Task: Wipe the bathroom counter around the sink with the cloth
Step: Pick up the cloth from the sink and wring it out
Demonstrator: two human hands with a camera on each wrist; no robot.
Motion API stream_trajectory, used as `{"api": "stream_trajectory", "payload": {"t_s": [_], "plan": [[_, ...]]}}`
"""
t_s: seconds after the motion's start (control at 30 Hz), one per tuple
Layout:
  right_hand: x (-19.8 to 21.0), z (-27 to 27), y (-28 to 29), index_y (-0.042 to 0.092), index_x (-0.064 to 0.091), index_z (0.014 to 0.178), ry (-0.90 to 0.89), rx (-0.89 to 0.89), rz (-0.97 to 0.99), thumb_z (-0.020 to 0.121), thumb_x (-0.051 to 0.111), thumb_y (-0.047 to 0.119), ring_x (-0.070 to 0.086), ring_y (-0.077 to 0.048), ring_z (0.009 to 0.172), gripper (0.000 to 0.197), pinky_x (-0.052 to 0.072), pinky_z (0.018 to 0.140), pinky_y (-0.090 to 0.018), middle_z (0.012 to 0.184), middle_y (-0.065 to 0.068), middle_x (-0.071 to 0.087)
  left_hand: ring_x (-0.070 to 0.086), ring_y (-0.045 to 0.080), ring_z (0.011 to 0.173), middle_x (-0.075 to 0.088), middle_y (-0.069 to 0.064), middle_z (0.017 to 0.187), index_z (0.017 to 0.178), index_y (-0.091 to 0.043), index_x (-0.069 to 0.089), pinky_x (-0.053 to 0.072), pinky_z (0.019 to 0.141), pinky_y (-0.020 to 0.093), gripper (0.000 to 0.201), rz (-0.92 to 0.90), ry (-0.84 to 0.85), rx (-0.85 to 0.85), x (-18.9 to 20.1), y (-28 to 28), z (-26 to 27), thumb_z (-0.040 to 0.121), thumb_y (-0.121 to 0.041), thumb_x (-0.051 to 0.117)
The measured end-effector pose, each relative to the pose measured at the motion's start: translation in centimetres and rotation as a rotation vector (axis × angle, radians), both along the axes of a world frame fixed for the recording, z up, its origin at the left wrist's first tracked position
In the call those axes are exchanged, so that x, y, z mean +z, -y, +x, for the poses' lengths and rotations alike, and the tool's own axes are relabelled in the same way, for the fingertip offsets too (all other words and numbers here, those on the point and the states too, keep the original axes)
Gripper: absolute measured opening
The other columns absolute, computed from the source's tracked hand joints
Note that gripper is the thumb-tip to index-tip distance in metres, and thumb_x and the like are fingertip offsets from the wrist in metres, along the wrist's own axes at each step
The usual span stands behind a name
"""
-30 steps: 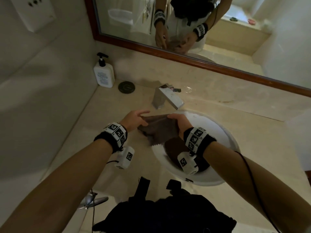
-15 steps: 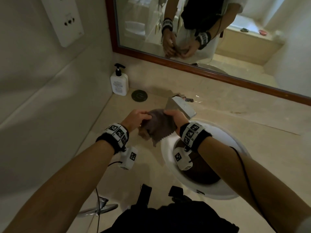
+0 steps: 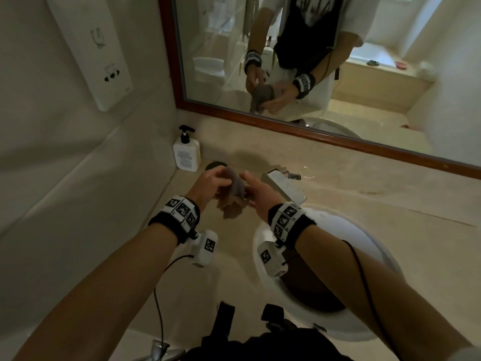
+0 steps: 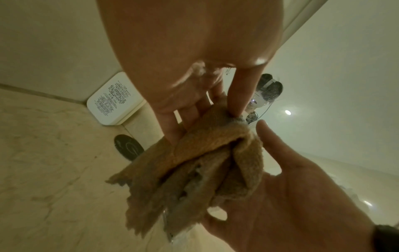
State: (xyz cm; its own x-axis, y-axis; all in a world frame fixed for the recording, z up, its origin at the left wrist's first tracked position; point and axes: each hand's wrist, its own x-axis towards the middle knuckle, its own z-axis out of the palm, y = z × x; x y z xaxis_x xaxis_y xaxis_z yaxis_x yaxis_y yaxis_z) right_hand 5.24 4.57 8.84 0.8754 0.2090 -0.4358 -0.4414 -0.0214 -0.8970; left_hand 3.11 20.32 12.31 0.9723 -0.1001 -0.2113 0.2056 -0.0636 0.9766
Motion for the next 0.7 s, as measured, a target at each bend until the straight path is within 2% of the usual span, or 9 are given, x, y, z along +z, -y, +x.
{"api": "stream_trajectory", "payload": {"t_s": [0.1, 0.2, 0.33, 0.37, 0.43, 0.47, 0.57, 0.63, 0.7], "plan": [[-0.1, 0.7, -0.8, 0.01, 0.067, 0.113, -0.062, 0.009, 0.068, 0.08, 0.064, 0.051, 0.063, -0.028, 0.097, 0.053, 0.048, 0.088, -0.041, 0.111, -0.014, 0.068, 0.061, 0.026, 0.088, 0.065, 0.01, 0.099, 0.112, -0.007, 0.06, 0.052, 0.076, 0.04, 0.032, 0.013, -0.009, 0.019, 0.2, -0.8, 1.1, 0.085, 0.005, 0.048], [-0.6, 1.8, -1.5, 0.003, 0.066, 0.114, -0.124, 0.007, 0.202, 0.077, 0.069, 0.039, 0.064, -0.03, 0.09, 0.052, 0.05, 0.083, -0.04, 0.106, -0.018, 0.068, 0.061, 0.024, 0.087, 0.067, 0.004, 0.095, 0.112, -0.016, 0.062, 0.051, 0.069, 0.034, 0.04, 0.015, -0.054, 0.053, 0.0, -1.8, 2.4, 0.083, 0.009, 0.05], [-0.5, 3.6, -2.5, -0.003, 0.06, 0.121, -0.193, -0.042, 0.357, 0.081, 0.066, 0.023, 0.061, -0.033, 0.093, 0.049, 0.047, 0.089, -0.044, 0.109, -0.023, 0.063, 0.06, 0.019, 0.087, 0.066, 0.007, 0.107, 0.121, -0.014, 0.059, 0.047, 0.062, 0.025, 0.048, 0.054, -0.076, 0.1, -0.6, -3.0, 4.3, 0.08, 0.011, 0.055], [-0.4, 3.9, -2.8, -0.003, 0.06, 0.12, -0.209, -0.053, 0.369, 0.082, 0.064, 0.021, 0.062, -0.032, 0.089, 0.045, 0.049, 0.085, -0.043, 0.104, -0.021, 0.064, 0.06, 0.018, 0.088, 0.066, 0.008, 0.109, 0.125, -0.012, 0.058, 0.046, 0.06, 0.022, 0.051, 0.061, -0.077, 0.114, -0.8, -3.3, 4.9, 0.08, 0.011, 0.055], [-0.4, 4.9, -3.5, 0.0, 0.062, 0.114, -0.225, -0.091, 0.363, 0.083, 0.062, 0.019, 0.062, -0.029, 0.075, 0.037, 0.05, 0.071, -0.037, 0.094, -0.018, 0.065, 0.061, 0.018, 0.087, 0.065, 0.009, 0.108, 0.127, -0.01, 0.055, 0.045, 0.058, 0.019, 0.052, 0.09, -0.062, 0.132, -1.2, -3.8, 5.9, 0.08, 0.011, 0.057], [-0.5, 5.4, -3.9, 0.001, 0.062, 0.112, -0.233, -0.121, 0.359, 0.082, 0.062, 0.019, 0.061, -0.028, 0.073, 0.034, 0.049, 0.07, -0.037, 0.093, -0.017, 0.064, 0.061, 0.018, 0.085, 0.065, 0.009, 0.106, 0.125, -0.011, 0.056, 0.046, 0.058, 0.019, 0.048, 0.11, -0.048, 0.137, -1.4, -4.0, 6.4, 0.081, 0.009, 0.058], [-0.7, 7.0, -4.8, 0.006, 0.063, 0.102, -0.266, -0.24, 0.404, 0.083, 0.059, 0.018, 0.06, -0.029, 0.076, 0.023, 0.048, 0.08, -0.042, 0.089, -0.015, 0.064, 0.065, 0.024, 0.085, 0.066, 0.011, 0.104, 0.113, -0.018, 0.061, 0.052, 0.064, 0.028, 0.03, 0.165, -0.056, 0.25, -2.4, -5.1, 8.0, 0.084, -0.012, 0.064], [-0.8, 8.1, -5.3, 0.01, 0.06, 0.09, -0.282, -0.325, 0.418, 0.084, 0.056, 0.019, 0.058, -0.027, 0.069, 0.011, 0.047, 0.071, -0.037, 0.079, -0.011, 0.061, 0.066, 0.027, 0.092, 0.068, 0.009, 0.106, 0.105, -0.023, 0.063, 0.055, 0.077, 0.038, 0.021, 0.311, -0.03, 0.382, -2.6, -6.0, 9.2, 0.085, -0.026, 0.061], [-1.2, 9.3, -5.7, 0.013, 0.056, 0.083, -0.291, -0.385, 0.419, 0.084, 0.054, 0.02, 0.054, -0.026, 0.064, 0.008, 0.043, 0.063, -0.033, 0.074, -0.008, 0.055, 0.062, 0.026, 0.101, 0.067, 0.006, 0.112, 0.108, -0.022, 0.064, 0.05, 0.089, 0.037, 0.023, 0.507, 0.057, 0.473, -2.7, -6.9, 10.0, 0.088, -0.028, 0.056]]}}
